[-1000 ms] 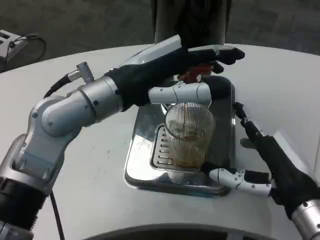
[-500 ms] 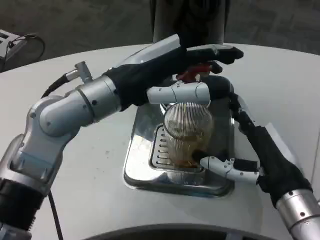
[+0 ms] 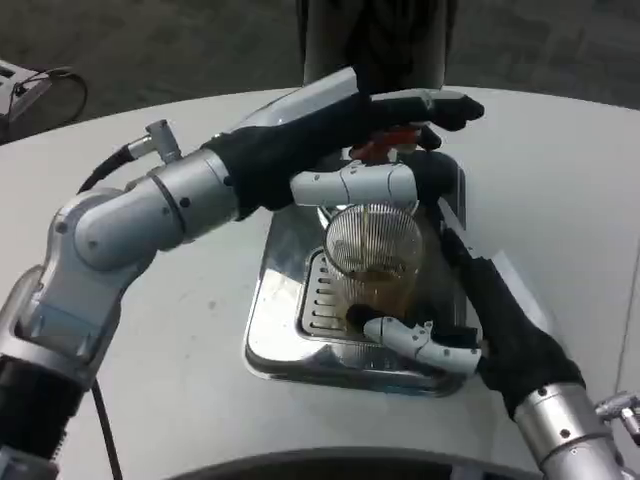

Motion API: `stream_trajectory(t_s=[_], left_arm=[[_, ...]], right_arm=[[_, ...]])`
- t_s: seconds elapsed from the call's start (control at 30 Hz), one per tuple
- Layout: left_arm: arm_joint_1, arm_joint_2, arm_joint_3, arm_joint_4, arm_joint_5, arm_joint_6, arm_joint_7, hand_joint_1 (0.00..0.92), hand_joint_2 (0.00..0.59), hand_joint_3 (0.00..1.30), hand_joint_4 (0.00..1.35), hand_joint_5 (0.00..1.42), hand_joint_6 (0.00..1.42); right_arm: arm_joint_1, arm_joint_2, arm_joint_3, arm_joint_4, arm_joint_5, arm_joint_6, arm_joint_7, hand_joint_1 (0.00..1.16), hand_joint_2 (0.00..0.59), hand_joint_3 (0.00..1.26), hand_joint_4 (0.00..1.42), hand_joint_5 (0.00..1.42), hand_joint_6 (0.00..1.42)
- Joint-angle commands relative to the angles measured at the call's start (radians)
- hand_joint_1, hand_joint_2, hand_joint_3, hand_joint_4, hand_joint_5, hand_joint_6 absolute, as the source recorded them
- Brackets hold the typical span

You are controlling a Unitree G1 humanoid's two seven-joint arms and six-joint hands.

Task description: Grasp the cup under the faucet to collect the drink, then remove the cup.

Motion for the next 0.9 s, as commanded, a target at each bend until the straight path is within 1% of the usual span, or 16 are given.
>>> stream_trajectory(t_s=[0.03,0.17,0.23,0.37,0.43,0.5,0.57,0.6,0.73,0.9], left_arm=[[0.035,0.015,-0.031,0.017,0.035,0.019,-0.054,0.0,0.0,0.19,0.15,0.21,0.13],[0.034,0.015,-0.034,0.012,0.035,0.022,-0.056,0.0,0.0,0.19,0.15,0.21,0.13],[0.034,0.017,-0.034,0.01,0.035,0.024,-0.058,0.0,0.0,0.19,0.15,0.21,0.13],[0.028,0.021,-0.035,0.014,0.035,0.025,-0.063,0.0,0.0,0.19,0.15,0.21,0.13],[0.024,0.021,-0.035,0.018,0.034,0.023,-0.065,0.0,0.0,0.19,0.15,0.22,0.13],[0.022,0.021,-0.036,0.022,0.033,0.02,-0.067,0.0,0.0,0.2,0.15,0.22,0.13],[0.02,0.022,-0.037,0.025,0.034,0.018,-0.071,0.0,0.0,0.2,0.16,0.22,0.13],[0.018,0.023,-0.037,0.028,0.034,0.018,-0.072,0.0,0.0,0.2,0.16,0.22,0.13],[0.011,0.024,-0.035,0.036,0.033,0.016,-0.074,0.0,0.0,0.2,0.16,0.23,0.13],[0.01,0.029,-0.034,0.045,0.034,0.01,-0.078,0.0,0.0,0.2,0.16,0.24,0.13]], right_arm=[[-0.036,0.027,0.01,0.038,-0.014,0.016,-0.031,0.69,0.189,0.0,0.0,0.0,0.0],[-0.047,0.036,0.014,0.059,-0.009,0.02,-0.032,0.69,0.19,0.0,0.0,0.0,0.0],[-0.046,0.044,0.014,0.062,-0.01,0.02,-0.044,0.68,0.19,0.0,0.0,0.0,0.0],[-0.052,0.053,0.023,0.067,-0.024,0.026,-0.056,0.68,0.191,0.0,0.0,0.0,0.0],[-0.053,0.067,0.028,0.075,-0.041,0.033,-0.082,0.65,0.198,0.0,0.0,0.01,0.0],[-0.058,0.096,0.032,0.083,-0.041,0.038,-0.106,0.64,0.199,0.0,0.0,0.02,0.0],[-0.063,0.117,0.029,0.091,-0.031,0.044,-0.121,0.64,0.199,0.0,0.0,0.03,0.0],[-0.071,0.121,0.028,0.101,-0.033,0.044,-0.126,0.63,0.199,0.0,0.0,0.04,0.0],[-0.105,0.122,0.03,0.144,-0.034,0.036,-0.125,0.63,0.199,0.0,0.0,0.04,0.0],[-0.12,0.128,0.018,0.174,-0.01,0.022,-0.12,0.63,0.199,0.0,0.0,0.04,0.0]])
